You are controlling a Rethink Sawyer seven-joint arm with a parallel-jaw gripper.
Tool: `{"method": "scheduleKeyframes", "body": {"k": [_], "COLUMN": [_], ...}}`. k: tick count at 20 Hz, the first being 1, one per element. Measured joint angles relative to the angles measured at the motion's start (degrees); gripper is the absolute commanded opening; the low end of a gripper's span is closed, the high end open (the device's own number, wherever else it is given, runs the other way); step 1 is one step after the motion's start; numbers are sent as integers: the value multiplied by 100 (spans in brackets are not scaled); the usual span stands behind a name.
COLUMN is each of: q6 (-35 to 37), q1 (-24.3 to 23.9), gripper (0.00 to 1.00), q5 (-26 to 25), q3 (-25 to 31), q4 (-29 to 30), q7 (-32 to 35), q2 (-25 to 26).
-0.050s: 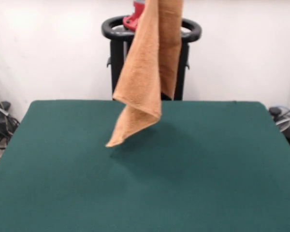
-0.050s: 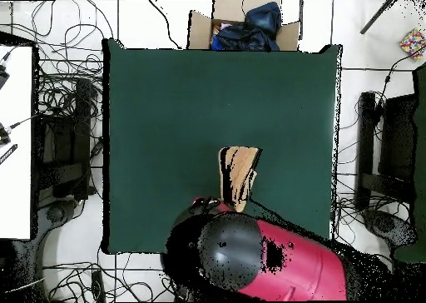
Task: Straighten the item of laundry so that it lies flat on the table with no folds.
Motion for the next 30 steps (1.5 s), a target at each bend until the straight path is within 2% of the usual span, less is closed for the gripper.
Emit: {"method": "scheduleKeyframes", "body": {"k": [20, 30], "q6": [-597, -1235], "q1": [-637, -1331], "gripper": [0, 0], "q5": [-2, -46], "q3": [533, 1053], "q4": [3, 103], "q7": [0, -11], "q2": [3, 174]}}
